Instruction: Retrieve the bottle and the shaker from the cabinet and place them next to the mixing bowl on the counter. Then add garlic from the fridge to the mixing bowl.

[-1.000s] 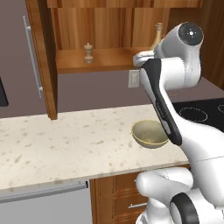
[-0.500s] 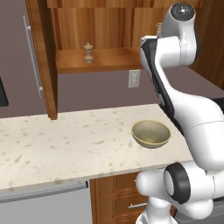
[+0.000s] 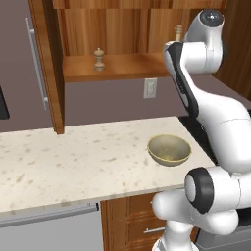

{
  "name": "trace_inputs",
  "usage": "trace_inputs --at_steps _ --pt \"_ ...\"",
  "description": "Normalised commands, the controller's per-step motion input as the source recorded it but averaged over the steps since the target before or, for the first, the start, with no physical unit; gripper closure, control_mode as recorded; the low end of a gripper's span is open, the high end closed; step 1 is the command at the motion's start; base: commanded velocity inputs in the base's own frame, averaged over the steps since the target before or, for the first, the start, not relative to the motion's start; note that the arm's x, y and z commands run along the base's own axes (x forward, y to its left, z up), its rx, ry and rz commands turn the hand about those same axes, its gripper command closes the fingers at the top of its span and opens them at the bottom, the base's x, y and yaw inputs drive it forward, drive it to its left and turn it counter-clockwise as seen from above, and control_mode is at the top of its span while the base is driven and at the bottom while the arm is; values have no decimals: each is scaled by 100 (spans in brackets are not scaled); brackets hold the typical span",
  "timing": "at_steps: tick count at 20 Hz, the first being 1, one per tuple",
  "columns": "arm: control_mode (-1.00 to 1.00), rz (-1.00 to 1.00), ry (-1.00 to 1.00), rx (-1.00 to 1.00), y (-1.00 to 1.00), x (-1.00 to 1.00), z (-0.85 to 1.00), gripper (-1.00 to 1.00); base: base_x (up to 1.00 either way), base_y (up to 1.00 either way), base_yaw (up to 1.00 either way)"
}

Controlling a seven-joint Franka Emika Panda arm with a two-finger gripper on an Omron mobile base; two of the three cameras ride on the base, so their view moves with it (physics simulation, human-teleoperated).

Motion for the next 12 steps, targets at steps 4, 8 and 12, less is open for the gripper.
trace_inputs --at_steps 4,8,12 --pt "-100 13 0 0 -23 62 0 -100 0 0 0" --pt "-100 16 2 0 -29 60 -24 -100 0 0 0" --pt "-100 10 0 0 -32 41 -2 -100 0 0 0"
